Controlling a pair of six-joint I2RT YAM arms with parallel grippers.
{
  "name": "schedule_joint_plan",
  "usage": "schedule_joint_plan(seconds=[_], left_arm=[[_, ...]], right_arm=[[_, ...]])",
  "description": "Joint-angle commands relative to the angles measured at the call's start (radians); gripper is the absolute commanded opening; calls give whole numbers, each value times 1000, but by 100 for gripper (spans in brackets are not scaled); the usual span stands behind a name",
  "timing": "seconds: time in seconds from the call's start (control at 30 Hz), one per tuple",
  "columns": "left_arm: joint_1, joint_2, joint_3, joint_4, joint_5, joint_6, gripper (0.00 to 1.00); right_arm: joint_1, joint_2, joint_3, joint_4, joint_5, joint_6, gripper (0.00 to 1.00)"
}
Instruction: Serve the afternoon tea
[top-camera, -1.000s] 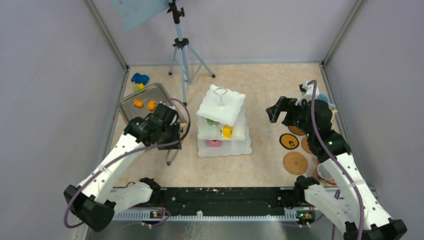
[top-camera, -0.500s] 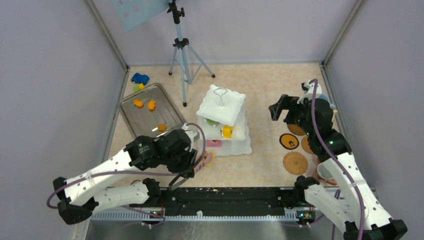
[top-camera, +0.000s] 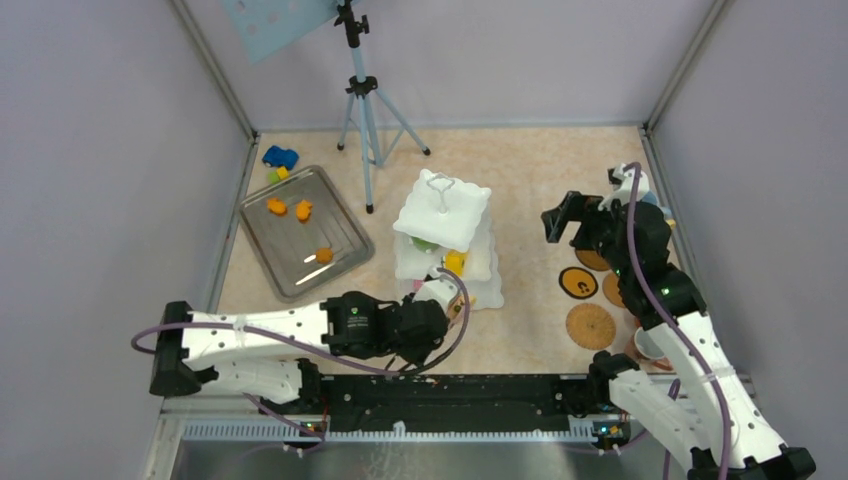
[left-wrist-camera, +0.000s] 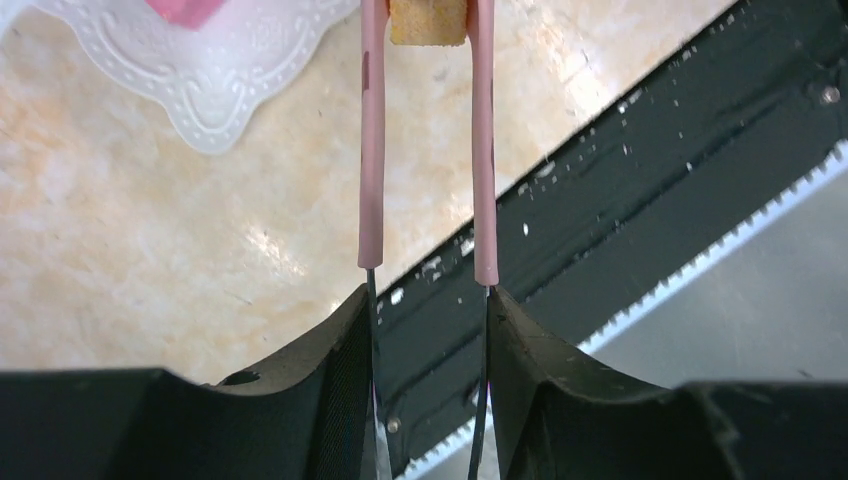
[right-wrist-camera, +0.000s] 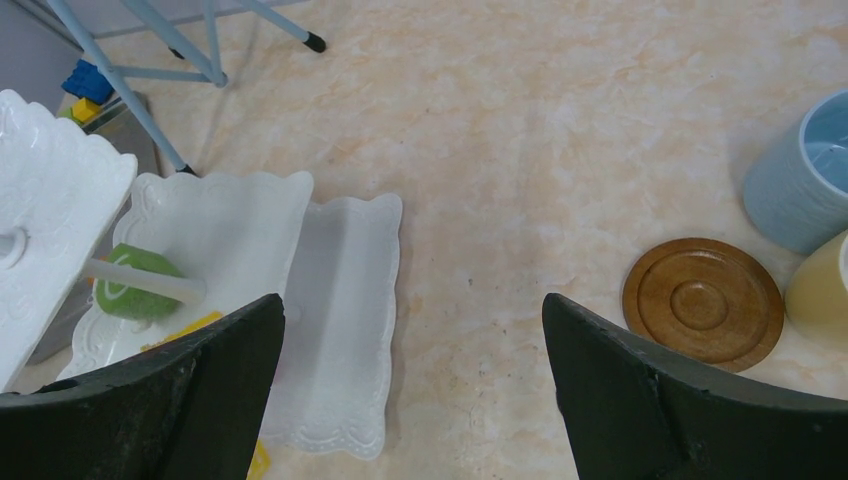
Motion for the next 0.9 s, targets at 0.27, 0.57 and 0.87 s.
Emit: schedule_joint_plan(seconds=[0.27,0.57,0.87], left_arm=[[-25,331,200,113,-267,113,23],[-21,546,287,32,-399,46,25],[-2,562,281,61,-376,62,40]], right_arm=[[9,-58,-37,13,30,2,99],[9,-73,-48,8,27,5,99],[8,-75,-48,2,32,-1,99]])
